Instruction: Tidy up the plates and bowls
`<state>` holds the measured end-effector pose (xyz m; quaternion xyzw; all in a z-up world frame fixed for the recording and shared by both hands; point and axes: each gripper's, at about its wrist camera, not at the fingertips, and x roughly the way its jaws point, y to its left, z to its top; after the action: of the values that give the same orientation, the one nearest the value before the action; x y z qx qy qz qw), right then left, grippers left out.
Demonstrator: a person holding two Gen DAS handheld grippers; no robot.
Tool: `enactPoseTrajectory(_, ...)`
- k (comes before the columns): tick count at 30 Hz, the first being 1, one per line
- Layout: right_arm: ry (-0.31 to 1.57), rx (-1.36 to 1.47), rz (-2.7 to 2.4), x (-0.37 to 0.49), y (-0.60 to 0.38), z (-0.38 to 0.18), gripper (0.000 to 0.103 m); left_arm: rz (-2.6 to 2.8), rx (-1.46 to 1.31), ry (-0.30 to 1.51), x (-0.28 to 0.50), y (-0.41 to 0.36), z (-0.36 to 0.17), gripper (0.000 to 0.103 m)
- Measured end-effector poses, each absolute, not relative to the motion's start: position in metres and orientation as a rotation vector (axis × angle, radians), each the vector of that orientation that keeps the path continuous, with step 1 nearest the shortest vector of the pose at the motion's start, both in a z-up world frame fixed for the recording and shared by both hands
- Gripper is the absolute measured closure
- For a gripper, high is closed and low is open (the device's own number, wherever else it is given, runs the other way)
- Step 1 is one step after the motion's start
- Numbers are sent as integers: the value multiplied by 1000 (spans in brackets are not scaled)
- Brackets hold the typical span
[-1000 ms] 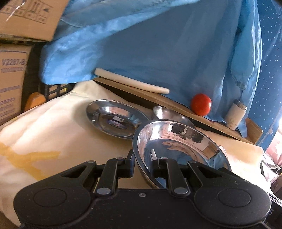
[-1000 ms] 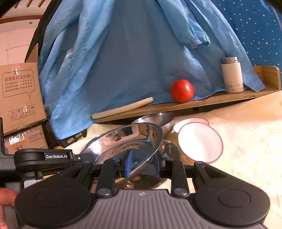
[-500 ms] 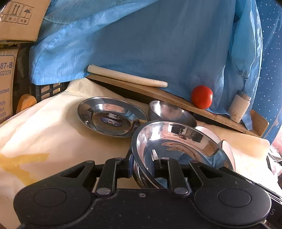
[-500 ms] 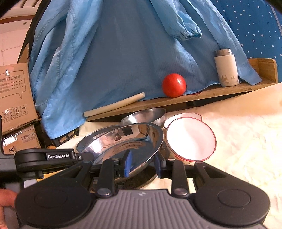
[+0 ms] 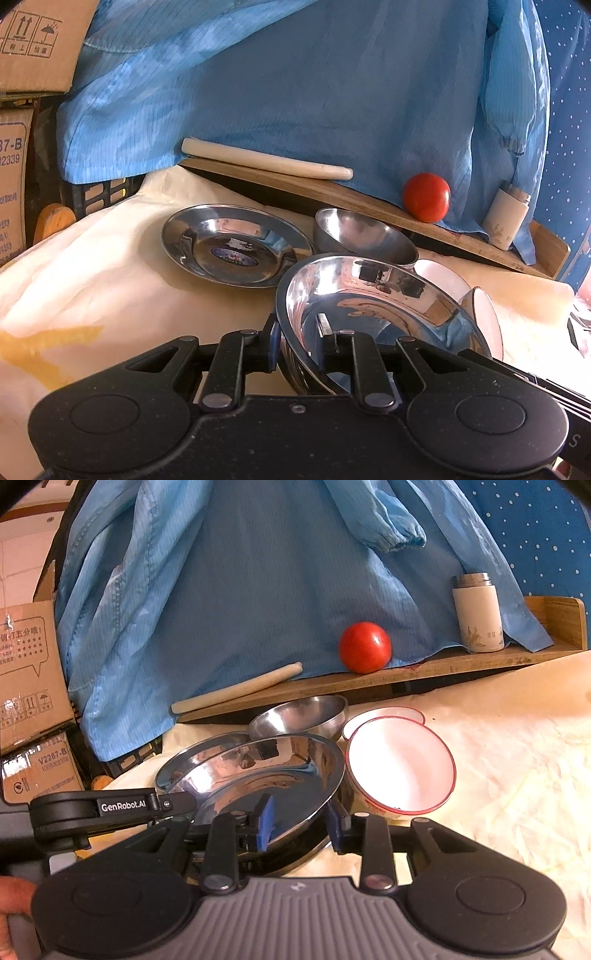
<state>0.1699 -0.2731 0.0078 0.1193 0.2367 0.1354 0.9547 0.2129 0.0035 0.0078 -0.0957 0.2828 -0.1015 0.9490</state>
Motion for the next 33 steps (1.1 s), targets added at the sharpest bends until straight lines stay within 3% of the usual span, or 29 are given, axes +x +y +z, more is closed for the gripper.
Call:
enactPoseTrajectory(9, 489, 215, 269, 170, -269, 9, 66, -191, -133, 571, 211, -4, 8, 80)
enactPoseTrajectory(24, 489, 194, 265, 167, -269, 10, 62, -182, -146, 585, 210, -2, 5, 64)
enactPoseTrajectory(26, 486, 192, 263, 167, -269, 10, 58, -181, -155, 582, 209, -1, 5, 59)
enactPoseTrajectory(33, 429, 175, 257, 158, -270, 17, 27, -177, -214, 571, 205, 6, 9, 32)
